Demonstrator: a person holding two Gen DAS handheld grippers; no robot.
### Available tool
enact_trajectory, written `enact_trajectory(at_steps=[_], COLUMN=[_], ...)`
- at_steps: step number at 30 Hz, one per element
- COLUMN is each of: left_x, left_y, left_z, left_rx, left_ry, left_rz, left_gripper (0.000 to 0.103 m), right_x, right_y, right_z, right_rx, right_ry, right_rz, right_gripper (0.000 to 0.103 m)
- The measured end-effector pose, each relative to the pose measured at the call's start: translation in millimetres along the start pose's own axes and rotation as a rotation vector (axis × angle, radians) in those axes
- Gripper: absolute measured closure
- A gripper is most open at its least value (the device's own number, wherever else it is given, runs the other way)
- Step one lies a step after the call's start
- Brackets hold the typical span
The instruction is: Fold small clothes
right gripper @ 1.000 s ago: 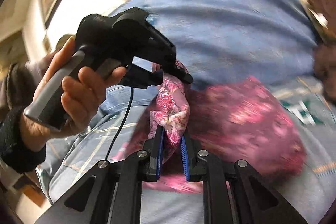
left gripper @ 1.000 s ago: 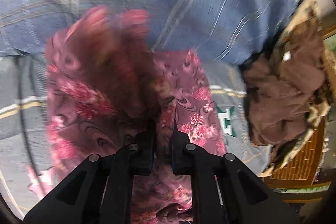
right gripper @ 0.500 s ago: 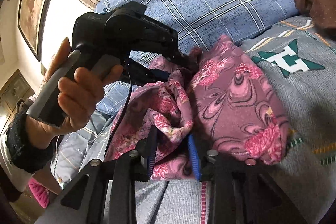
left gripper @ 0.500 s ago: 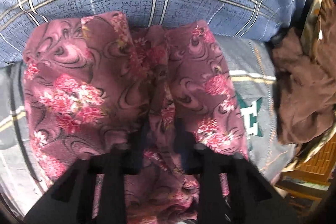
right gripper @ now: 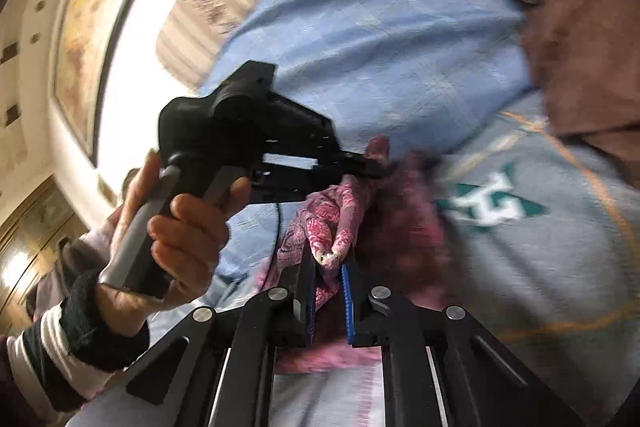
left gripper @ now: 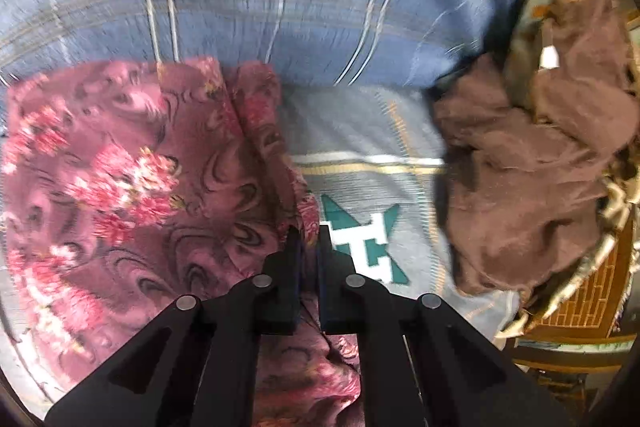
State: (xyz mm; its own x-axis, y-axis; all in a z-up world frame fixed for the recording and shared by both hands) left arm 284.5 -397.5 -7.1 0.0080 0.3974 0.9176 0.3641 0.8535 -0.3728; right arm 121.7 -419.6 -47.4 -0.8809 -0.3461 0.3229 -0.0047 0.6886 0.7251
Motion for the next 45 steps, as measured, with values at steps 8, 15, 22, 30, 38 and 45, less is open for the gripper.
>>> enact_trajectory(at_steps=[8, 15, 22, 30, 38, 45], left_x=[62, 143, 102, 75, 36, 83], left_y=[23, 134, 197, 183, 183, 161], left_z=[12, 27, 44, 32, 30, 66], left_rx=[0.052, 0.178, 0.368, 0.365, 0.339, 0.249], left_ry=[-0.016, -0.263, -0.187, -0.169, -0.144, -0.210], left_rz=[0.132, 0.104, 0.199, 0.216, 0.102, 0.109], left_gripper=[0.073, 0.038, 0.038, 0.038, 0.039, 0.040], right_x=[-9, -10, -127, -211, -192, -154], right_y=[-25, -2, 19, 14, -16, 15], right_z=[8, -64, -88, -69, -79, -81], right_rx=[-0.059, 0.037, 0.108, 0.190, 0.170, 0.177], right_ry=[0.104, 0.029, 0.283, 0.506, 0.404, 0.381], right_rz=[0.083, 0.069, 0.051, 0.191, 0.254, 0.157], right_gripper=[0.077, 0.048, 0.048, 0.095, 0.097, 0.087])
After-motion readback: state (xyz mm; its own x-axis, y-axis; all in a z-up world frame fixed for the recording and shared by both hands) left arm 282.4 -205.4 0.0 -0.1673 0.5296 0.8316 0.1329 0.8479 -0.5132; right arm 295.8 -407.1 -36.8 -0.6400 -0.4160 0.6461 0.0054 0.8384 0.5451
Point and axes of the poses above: each gripper's, at about its wrist camera, not at the fingertips, and x roughly against the way its jaws point, y to its left, z to its underside, the point moved 5 cm from there along -x, roughly the way its jaws point, and after that the axes turned 1 degree about y, right-handed, at the moved point
